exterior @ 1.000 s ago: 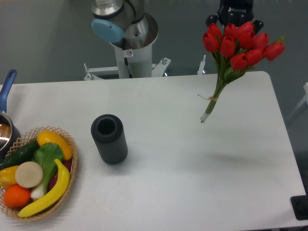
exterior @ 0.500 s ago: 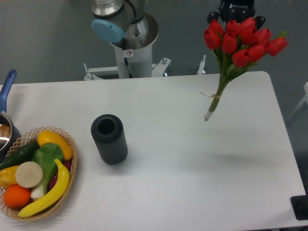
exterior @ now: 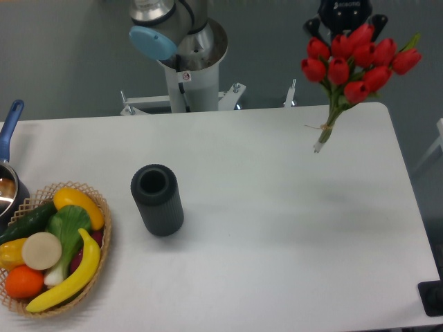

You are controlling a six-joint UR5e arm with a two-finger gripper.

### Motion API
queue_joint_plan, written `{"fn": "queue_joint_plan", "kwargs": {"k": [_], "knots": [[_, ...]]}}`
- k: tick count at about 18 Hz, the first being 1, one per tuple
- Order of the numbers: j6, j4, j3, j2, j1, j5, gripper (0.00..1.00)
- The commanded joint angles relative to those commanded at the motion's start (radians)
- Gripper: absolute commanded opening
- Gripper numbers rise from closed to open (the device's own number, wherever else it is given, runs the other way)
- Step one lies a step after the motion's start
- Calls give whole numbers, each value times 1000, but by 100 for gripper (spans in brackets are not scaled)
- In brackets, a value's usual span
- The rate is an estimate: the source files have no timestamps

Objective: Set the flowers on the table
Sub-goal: 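Lower the held tulip bouquet toward the table beside the black cup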

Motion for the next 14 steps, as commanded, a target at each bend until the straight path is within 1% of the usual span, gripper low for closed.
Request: {"fn": "queue_joint_plan", "kwargs": {"k": [2, 6, 8, 10, 11, 14], "knots": [[23, -28, 3, -12, -37, 42, 24], [57, -32, 2, -44, -89, 83, 24], [87, -39, -5, -67, -127, 146, 24], [121, -71, 5, -109, -181, 223, 24], [121, -75, 5, -124, -202, 247, 24], [121, -80, 6, -172, -232, 266, 24]]}}
